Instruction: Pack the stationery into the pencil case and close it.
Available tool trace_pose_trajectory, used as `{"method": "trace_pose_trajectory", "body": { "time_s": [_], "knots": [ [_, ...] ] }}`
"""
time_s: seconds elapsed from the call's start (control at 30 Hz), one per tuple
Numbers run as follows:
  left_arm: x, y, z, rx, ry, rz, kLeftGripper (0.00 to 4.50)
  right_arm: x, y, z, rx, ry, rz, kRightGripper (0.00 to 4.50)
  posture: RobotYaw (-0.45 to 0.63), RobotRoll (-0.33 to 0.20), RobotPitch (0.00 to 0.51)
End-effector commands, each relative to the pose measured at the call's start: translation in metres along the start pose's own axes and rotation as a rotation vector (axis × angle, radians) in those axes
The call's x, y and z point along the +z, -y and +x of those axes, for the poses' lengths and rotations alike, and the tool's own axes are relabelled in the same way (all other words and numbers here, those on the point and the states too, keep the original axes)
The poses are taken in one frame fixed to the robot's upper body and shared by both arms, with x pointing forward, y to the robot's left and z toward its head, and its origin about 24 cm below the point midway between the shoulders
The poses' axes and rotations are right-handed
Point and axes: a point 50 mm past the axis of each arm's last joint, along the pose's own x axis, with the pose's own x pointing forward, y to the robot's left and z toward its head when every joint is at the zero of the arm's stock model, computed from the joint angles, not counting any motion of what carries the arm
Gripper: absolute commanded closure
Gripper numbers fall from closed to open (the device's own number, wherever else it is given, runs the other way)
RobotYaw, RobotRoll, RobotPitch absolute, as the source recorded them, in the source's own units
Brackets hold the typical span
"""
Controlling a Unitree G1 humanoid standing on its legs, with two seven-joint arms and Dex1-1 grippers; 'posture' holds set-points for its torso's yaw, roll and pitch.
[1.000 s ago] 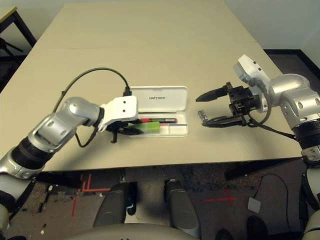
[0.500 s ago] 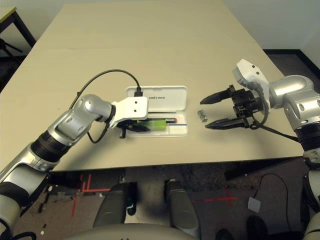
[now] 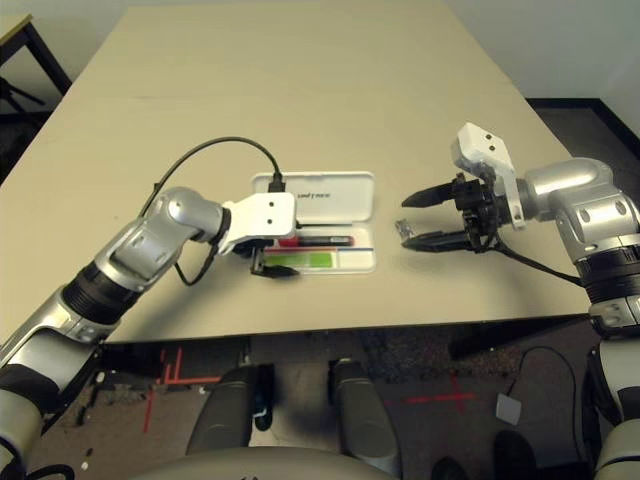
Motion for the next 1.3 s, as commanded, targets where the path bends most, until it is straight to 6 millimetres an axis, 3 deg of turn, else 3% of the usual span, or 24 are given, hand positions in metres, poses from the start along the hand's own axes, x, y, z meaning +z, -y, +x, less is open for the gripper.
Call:
{"method": "trace_pose_trajectory", "body": {
  "time_s": [0.03,0.43,0.8,1.3],
  "knots": [
    [0.006,0.004,-0.016,-0.018,0.078,-0.039,0.04,-0.001,-0.003,-0.002,-0.063,-0.034,0.049,0.0,-0.03,0.0,0.144],
    [-0.007,0.011,-0.056,0.011,0.161,-0.125,0.04,-0.012,-0.005,0.017,-0.284,-0.053,0.255,0.0,-0.01,0.0,0.127],
    [-0.019,0.02,-0.067,-0.01,0.136,-0.163,0.04,-0.019,-0.019,0.042,-0.444,-0.049,0.404,0.0,-0.01,0.0,0.122],
    [-0.024,0.025,-0.068,-0.016,0.15,-0.18,0.04,-0.033,-0.015,0.067,-0.533,-0.108,0.498,0.0,0.01,0.0,0.132]
  ]
}}
